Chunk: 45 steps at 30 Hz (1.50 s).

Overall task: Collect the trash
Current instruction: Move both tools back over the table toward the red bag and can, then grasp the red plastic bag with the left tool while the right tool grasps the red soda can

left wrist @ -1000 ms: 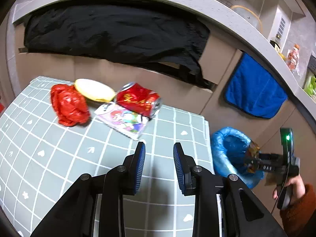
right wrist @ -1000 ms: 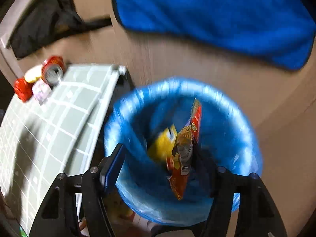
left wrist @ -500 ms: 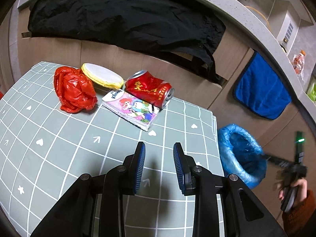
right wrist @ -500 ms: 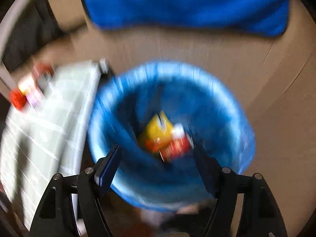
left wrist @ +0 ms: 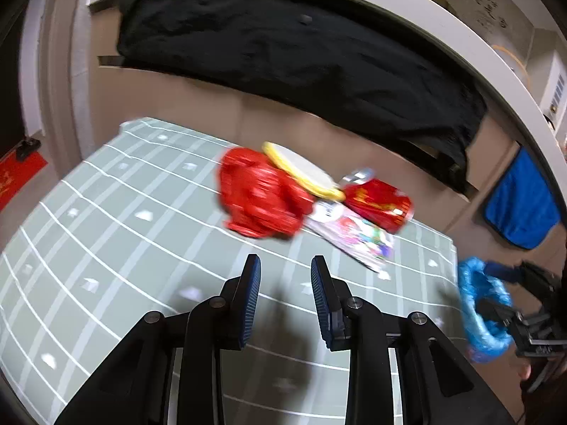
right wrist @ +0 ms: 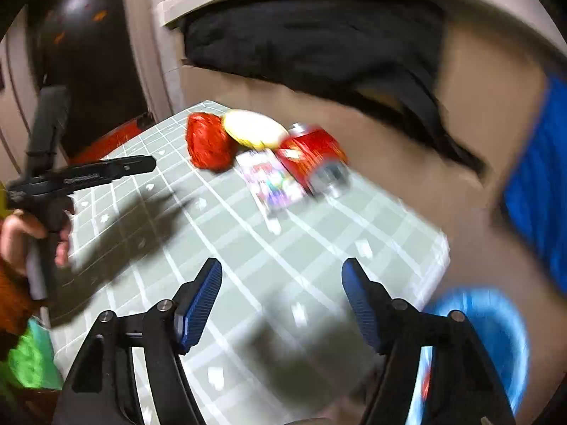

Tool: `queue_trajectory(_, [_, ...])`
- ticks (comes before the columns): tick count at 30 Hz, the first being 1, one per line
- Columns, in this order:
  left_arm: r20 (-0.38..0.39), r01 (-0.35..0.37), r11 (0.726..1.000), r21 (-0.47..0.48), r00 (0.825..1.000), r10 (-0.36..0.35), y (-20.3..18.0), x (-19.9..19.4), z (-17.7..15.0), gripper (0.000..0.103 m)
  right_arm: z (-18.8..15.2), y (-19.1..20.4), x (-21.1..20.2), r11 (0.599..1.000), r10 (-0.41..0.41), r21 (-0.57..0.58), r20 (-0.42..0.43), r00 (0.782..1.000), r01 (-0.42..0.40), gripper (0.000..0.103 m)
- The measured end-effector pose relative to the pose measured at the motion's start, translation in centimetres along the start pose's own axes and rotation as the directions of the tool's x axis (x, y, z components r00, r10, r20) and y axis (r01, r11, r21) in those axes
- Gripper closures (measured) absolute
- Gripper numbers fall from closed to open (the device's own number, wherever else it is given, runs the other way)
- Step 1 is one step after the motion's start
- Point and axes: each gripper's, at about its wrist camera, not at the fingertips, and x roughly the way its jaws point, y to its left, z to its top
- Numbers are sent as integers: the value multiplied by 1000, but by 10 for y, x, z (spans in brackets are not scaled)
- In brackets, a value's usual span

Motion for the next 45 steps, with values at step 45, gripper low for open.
queue_trajectory(45, [-188,167,985,33,969,-158,19,13,8,72,-47,-16,63,982,37,190,-115,993,-14,42])
